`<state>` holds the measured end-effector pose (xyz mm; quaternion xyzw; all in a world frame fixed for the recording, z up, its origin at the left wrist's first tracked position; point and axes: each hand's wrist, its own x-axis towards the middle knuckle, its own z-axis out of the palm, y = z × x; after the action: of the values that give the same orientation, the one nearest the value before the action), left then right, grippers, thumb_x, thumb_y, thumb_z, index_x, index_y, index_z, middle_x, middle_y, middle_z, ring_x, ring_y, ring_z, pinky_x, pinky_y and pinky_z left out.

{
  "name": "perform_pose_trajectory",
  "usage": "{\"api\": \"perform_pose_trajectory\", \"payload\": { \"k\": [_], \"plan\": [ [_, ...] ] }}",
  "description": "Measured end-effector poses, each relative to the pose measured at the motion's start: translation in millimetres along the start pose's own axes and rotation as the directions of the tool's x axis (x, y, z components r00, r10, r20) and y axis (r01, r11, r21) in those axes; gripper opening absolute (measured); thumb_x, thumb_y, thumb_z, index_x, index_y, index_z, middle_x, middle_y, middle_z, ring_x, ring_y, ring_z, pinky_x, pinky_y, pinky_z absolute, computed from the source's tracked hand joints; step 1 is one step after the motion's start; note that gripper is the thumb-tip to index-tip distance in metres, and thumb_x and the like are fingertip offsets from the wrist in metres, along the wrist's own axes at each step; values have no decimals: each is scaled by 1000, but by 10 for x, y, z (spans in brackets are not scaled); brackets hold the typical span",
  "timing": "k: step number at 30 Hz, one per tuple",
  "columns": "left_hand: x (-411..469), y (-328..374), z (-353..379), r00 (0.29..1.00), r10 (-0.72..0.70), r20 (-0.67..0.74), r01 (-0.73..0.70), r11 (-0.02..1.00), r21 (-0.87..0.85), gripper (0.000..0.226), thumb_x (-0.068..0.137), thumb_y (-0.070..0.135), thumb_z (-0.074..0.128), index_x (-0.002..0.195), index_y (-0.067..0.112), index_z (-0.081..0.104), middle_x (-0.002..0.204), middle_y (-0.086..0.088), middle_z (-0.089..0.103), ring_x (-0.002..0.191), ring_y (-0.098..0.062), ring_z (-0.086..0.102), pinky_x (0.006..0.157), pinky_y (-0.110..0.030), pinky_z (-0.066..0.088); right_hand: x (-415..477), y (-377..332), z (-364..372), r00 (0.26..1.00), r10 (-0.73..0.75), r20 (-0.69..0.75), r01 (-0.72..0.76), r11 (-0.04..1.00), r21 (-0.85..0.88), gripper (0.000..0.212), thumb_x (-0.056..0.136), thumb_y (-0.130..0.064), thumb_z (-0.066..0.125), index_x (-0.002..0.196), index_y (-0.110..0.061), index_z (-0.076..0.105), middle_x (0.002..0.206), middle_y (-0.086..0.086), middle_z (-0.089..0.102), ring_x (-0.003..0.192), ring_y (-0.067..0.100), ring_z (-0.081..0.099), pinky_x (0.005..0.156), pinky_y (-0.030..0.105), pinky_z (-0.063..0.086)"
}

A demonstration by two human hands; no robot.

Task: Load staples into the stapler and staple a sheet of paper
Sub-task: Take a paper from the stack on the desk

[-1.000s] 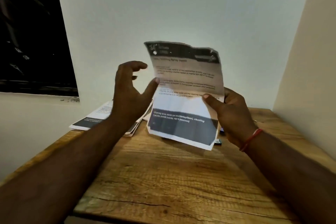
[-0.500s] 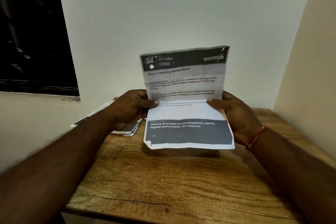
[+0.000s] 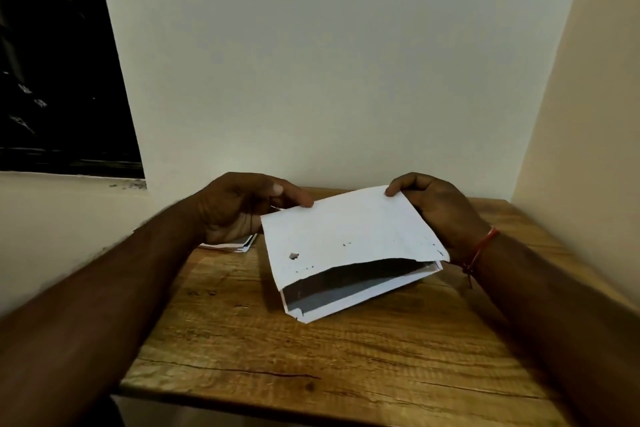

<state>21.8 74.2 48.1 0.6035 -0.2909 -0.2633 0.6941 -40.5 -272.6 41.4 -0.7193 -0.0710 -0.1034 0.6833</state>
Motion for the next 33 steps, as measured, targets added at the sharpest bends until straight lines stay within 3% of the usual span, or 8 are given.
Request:
{"api": "perform_pose_trajectory", "payload": {
  "k": [4, 9, 14, 17, 20, 23, 28, 33],
  "plan": [
    [61, -60, 162, 997, -26, 76, 11, 980, 200, 42, 94, 37, 88, 127, 10, 85, 150, -23, 71, 131, -38, 75, 103, -42, 66, -54, -24, 60, 998, -3, 66, 6, 999, -46, 20, 104, 0, 69, 92, -10, 81, 86, 8, 84, 66, 17, 80, 52, 25, 60],
    [128, -118, 286, 993, -71, 99, 30, 931, 363, 49, 90, 37, 95, 134, 21, 83, 138, -16, 80, 116, -32, 84, 89, -39, 70, -57, -9, 94, 996, 24, 85, -21, 999, -39, 21, 103, 1, 69, 91, -10, 82, 77, 3, 80, 54, 12, 70, 48, 22, 54],
    [133, -90, 235, 999, -13, 32, -3, 895, 446, 52, 85, 39, 97, 134, 28, 83, 136, -8, 82, 116, -35, 84, 86, -41, 71, 37, 66, 86, 999, 39, 33, -43, 989, 143, 22, 111, -10, 62, 114, -13, 84, 104, 13, 83, 83, 23, 78, 68, 35, 65],
    [128, -31, 137, 990, 106, -92, -52, 886, 460, 53, 83, 38, 101, 132, 31, 84, 133, -3, 83, 115, -32, 84, 88, -42, 71, 123, 103, 3, 994, 30, -109, -10, 984, 177, 23, 114, -17, 60, 121, -12, 81, 106, 14, 84, 89, 25, 79, 73, 37, 65],
    [147, -45, 0, 940, 244, -238, -137, 910, 390, 47, 87, 21, 97, 131, 31, 85, 130, -2, 84, 114, -32, 84, 84, -37, 70, 171, 143, -86, 978, -65, -199, 55, 997, -55, 19, 112, -24, 65, 118, -15, 80, 108, 12, 86, 88, 23, 79, 74, 36, 64],
    [177, -85, -115, 880, 355, -314, -246, 908, 339, 45, 93, 9, 90, 134, 28, 84, 132, -3, 84, 117, -31, 83, 88, -36, 69, 162, 196, -110, 979, -167, -114, 111, 917, -384, 18, 109, -37, 69, 109, -24, 81, 100, -5, 86, 85, 6, 77, 77, 29, 55],
    [223, -129, -229, 808, 445, -386, -327, 884, 335, 46, 94, 5, 89, 135, 26, 83, 136, -1, 83, 121, -27, 82, 97, -41, 69, 98, 255, 6, 986, -71, 152, 151, 766, -625, 34, 91, -63, 80, 111, -36, 82, 105, -14, 82, 101, 2, 74, 86, 25, 56],
    [254, -134, -313, 744, 469, -475, -383, 883, 272, 45, 96, 0, 85, 136, 21, 83, 134, -5, 83, 122, -29, 81, 99, -41, 69, 101, 256, 20, 966, 26, 256, 178, 650, -739, 56, 73, -70, 93, 120, -43, 78, 107, -21, 78, 107, 1, 68, 80, 20, 51]
  ]
}}
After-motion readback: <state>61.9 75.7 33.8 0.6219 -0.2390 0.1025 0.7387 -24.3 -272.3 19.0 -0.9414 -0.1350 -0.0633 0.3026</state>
